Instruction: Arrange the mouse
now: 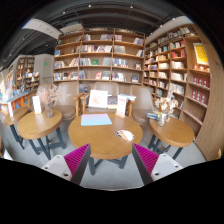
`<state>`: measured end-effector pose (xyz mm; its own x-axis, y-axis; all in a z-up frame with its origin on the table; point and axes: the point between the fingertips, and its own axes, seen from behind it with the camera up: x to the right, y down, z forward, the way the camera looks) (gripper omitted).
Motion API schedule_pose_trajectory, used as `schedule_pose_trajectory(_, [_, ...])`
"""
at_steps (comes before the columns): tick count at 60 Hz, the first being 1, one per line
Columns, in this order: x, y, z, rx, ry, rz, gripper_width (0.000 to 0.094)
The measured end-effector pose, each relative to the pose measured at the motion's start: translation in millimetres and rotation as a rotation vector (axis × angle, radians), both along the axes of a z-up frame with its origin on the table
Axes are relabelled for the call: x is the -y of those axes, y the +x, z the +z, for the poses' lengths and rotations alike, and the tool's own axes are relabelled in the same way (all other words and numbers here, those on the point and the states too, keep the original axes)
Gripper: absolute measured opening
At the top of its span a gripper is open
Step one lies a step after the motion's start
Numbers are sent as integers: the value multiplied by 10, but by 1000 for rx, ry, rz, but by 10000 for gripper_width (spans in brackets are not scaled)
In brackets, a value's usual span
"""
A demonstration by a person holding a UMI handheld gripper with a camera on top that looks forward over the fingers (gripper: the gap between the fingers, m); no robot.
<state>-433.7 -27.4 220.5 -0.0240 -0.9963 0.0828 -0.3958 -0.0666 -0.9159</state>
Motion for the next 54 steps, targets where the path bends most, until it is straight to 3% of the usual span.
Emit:
schedule_pose_trajectory(15, [508, 309, -383, -26, -29, -75, 859])
schedule_pose_trajectory(54, [1219, 1754, -1469, -107, 26, -110, 853])
